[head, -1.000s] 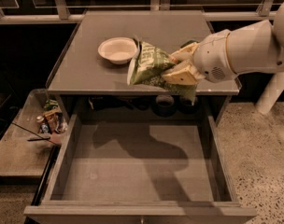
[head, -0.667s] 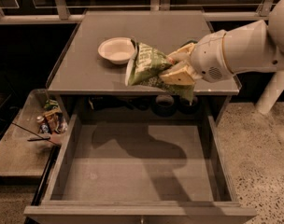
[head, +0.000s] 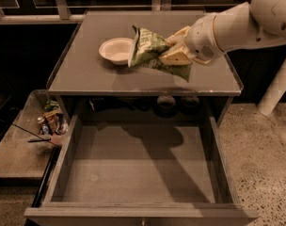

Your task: Pick green jalapeno chip bag from top drawer and place on counter

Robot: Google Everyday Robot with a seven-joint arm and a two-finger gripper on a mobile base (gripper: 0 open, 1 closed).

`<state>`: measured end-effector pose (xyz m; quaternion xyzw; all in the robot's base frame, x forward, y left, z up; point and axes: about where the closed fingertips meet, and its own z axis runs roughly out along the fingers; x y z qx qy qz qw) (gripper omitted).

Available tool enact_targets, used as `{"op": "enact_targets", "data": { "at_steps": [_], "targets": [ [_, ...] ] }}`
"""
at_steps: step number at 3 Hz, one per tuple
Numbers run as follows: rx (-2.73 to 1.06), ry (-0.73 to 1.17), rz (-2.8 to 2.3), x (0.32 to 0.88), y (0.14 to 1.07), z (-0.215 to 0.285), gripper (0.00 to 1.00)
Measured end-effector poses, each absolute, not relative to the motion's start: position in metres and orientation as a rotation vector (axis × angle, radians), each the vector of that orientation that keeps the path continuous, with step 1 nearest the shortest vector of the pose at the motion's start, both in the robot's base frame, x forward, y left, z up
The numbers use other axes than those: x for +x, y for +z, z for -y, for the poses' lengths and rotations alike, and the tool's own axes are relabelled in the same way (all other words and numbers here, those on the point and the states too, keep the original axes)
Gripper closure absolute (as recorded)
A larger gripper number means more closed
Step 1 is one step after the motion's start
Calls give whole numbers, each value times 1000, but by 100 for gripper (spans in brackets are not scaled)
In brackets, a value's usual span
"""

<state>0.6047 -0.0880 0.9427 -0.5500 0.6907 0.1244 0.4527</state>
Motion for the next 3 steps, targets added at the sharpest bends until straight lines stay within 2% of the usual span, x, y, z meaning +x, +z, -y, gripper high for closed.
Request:
{"op": "enact_targets", "data": {
  "at_steps": [1, 3],
  "targets": [
    [-1308, 263, -1750, 650, 940, 103, 100],
    [-1170, 205, -1893, 701, 913, 132, 100]
  ]
}}
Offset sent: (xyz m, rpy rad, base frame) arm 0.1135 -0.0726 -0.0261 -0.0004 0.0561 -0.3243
